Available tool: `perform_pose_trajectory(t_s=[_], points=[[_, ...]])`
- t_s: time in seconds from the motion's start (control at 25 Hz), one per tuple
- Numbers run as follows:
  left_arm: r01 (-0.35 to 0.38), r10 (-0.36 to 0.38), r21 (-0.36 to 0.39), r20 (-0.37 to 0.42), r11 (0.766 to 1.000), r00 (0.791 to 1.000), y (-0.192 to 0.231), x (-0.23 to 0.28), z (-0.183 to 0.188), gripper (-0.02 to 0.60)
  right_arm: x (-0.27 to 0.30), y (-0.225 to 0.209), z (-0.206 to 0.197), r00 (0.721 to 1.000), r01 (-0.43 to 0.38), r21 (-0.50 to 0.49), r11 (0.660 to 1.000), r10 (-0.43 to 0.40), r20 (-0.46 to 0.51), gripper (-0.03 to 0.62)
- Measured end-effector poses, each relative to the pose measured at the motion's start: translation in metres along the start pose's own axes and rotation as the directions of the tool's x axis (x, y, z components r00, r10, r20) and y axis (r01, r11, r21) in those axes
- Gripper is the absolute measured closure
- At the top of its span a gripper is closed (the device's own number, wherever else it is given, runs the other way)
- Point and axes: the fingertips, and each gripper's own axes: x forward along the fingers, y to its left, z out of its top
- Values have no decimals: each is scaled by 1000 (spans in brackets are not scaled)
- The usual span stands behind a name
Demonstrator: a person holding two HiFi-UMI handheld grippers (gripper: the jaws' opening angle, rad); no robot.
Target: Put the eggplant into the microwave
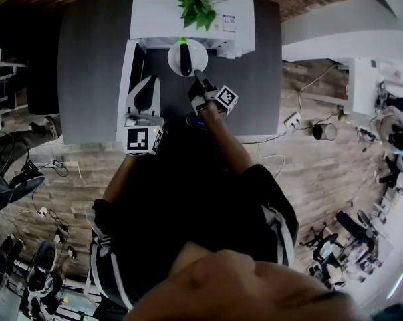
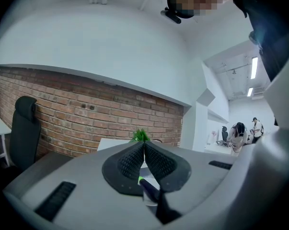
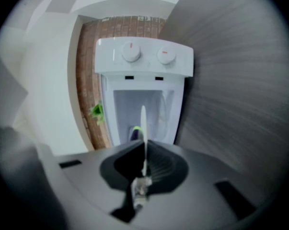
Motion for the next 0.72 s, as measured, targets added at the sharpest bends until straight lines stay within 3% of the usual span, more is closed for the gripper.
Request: perform_pose_trajectory(t_s=[0.72], points=[[-30,29,-11,-42,1000,999,17,18,-18,540,53,-38,38,999,20,-10,1000,-20,44,556]])
